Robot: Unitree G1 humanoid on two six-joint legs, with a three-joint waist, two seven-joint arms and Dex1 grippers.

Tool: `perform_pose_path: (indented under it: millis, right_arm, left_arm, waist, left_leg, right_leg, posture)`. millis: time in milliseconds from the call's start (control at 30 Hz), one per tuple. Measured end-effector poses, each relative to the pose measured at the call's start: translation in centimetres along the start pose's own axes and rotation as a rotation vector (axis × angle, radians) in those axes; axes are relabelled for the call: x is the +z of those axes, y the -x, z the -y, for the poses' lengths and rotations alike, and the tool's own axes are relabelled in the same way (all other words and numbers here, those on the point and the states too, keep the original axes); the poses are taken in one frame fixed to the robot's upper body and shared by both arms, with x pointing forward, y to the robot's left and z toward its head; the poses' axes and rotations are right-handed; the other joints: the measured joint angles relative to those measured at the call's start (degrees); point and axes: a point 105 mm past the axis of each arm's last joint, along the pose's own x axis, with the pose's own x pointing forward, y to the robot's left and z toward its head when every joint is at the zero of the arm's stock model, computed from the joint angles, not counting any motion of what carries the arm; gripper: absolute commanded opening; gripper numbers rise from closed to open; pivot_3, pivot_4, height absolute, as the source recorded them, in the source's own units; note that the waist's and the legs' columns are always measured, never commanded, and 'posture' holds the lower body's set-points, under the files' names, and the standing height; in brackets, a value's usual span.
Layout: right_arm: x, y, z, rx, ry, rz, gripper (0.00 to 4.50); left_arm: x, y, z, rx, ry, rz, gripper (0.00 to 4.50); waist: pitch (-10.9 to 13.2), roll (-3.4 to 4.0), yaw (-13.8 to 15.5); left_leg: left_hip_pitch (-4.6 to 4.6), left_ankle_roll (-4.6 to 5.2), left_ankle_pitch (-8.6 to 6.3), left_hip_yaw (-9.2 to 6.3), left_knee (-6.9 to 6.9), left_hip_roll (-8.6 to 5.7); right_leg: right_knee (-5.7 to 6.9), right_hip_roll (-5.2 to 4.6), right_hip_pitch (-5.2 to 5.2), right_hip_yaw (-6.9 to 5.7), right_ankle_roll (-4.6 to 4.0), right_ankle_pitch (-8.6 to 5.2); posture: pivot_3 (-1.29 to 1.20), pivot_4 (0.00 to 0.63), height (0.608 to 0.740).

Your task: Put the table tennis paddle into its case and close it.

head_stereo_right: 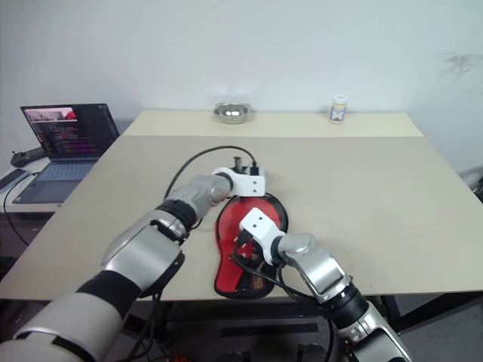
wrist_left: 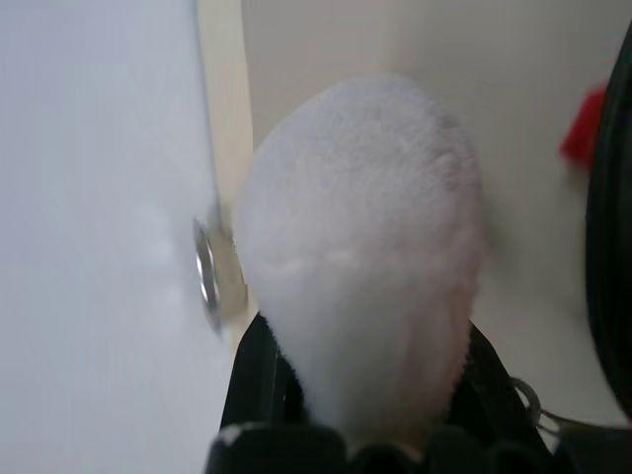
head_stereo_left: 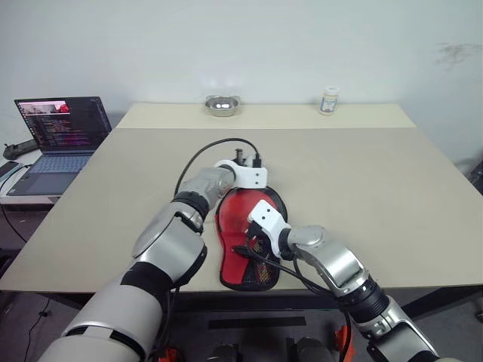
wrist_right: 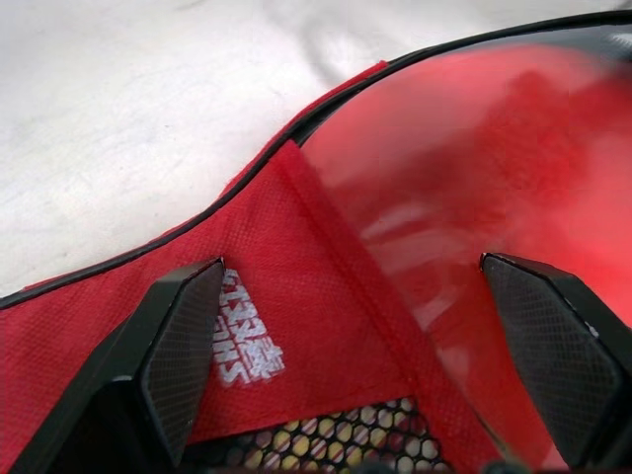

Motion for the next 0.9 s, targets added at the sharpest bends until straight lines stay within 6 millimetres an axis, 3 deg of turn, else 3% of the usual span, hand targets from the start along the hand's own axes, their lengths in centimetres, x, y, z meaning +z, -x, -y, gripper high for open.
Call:
perform_pose_path:
  millis: [100, 233, 467, 767, 900]
  right_arm:
    - [0.0, 0.1, -0.1, 0.000, -0.002, -0.002, 4.50]
    - [0.0, 0.1, -0.2, 0.001, -0.004, -0.004, 4.50]
    - [0.2, 0.0, -0.3, 0.004, -0.007, 0.001, 4.50]
    - [0.3, -0.1, -0.5, 0.004, 0.003, 0.002, 4.50]
    - [0.2, -0.3, -0.5, 0.004, 0.006, -0.003, 4.50]
  left_arm:
    - [3.0, -0.5, -0.9, 0.024, -0.064, 0.082, 0.59]
    - [5.4, -0.7, -1.1, 0.030, -0.105, 0.156, 0.59]
    - [10.4, -0.6, -0.3, -0.029, -0.021, 0.322, 0.59]
    - [10.8, -0.3, 1.0, -0.117, 0.040, 0.374, 0.57]
    - [10.6, -0.1, 2.1, -0.208, 0.122, 0.380, 1.94]
  waist:
    - [0.0, 0.00, 0.1]
    - [0.0, 0.00, 0.1]
    - [0.0, 0.01, 0.1]
    - [-0.3, 0.28, 0.0]
    - [-0.5, 0.49, -0.1]
  left_leg:
    - [-0.02, 0.01, -0.03, 0.01, -0.03, 0.00]
    - [-0.02, 0.00, -0.03, 0.02, -0.06, 0.01]
    - [-0.01, 0.01, -0.04, 0.02, -0.06, 0.03]
    - [0.05, 0.04, -0.07, 0.07, -0.10, 0.02]
    - [0.07, 0.04, -0.07, 0.09, -0.11, 0.03]
  right_leg:
    - [-0.05, 0.00, -0.01, 0.00, 0.00, 0.00]
    - [-0.06, 0.00, -0.02, 0.00, 0.01, -0.01]
    - [-0.09, -0.03, 0.00, 0.00, 0.02, -0.01]
    - [-0.12, -0.02, 0.03, 0.03, 0.04, -0.03]
    - [-0.11, -0.01, 0.03, 0.03, 0.04, -0.03]
  posture:
    - [0.00, 0.150, 0.740]
    - [0.00, 0.150, 0.740]
    - [0.00, 0.150, 0.740]
    - [0.00, 0.150, 0.740]
    - [0.00, 0.150, 0.740]
